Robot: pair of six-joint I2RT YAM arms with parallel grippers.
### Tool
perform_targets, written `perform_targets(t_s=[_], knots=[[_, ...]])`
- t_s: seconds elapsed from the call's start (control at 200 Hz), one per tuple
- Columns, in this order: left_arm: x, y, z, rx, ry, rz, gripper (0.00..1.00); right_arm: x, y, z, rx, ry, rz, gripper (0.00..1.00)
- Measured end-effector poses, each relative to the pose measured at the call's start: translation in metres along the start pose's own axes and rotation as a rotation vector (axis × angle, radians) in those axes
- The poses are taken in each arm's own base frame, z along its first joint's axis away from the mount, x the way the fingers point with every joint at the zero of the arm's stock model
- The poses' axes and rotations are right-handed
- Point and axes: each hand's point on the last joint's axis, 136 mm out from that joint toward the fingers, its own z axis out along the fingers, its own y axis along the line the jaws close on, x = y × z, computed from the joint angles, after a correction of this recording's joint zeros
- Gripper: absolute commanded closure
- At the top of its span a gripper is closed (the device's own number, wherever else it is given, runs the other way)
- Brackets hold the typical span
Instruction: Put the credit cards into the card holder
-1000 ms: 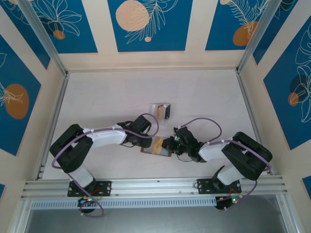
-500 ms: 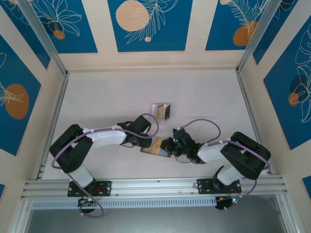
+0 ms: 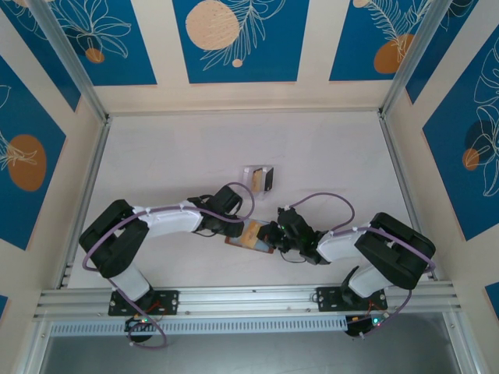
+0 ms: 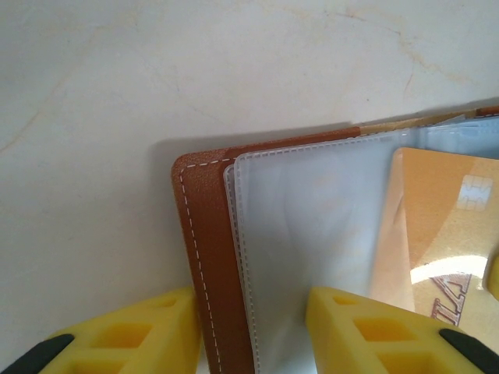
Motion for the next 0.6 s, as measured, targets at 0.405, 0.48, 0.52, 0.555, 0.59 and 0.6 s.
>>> perform_targets(t_s=[0.405, 0.48, 0.52, 0.555, 0.59, 0.6], knots=[[0.0002, 0.0001, 0.0001, 0.002, -0.004, 0.001, 0.59, 0.0001, 0.0001, 0.0017, 0.018, 0.031, -0.041, 1.00], [0.0002, 0.0000, 0.0001, 0.002, -0.004, 0.001, 0.59, -0.0002, 0.0011, 0.0032, 0.015, 0.044, -0.050, 1.00], [0.0004, 0.0002, 0.0002, 0.002, -0.003, 0.001, 0.59, -0.0004, 0.0013, 0.0037, 0.014, 0.050, -0.054, 1.00], [0.0004, 0.0002, 0.0001, 0.002, -0.003, 0.001, 0.59, -0.0003, 0.0013, 0.0037, 0.012, 0.054, -0.056, 1.00], [0.0004, 0.0002, 0.0001, 0.002, -0.004, 0.001, 0.59, -0.0005, 0.0016, 0.0036, 0.010, 0.058, -0.061, 1.00], [0.0004, 0.0002, 0.0001, 0.002, -0.004, 0.001, 0.59, -0.0007, 0.0016, 0.0035, 0.009, 0.059, -0.062, 1.00]])
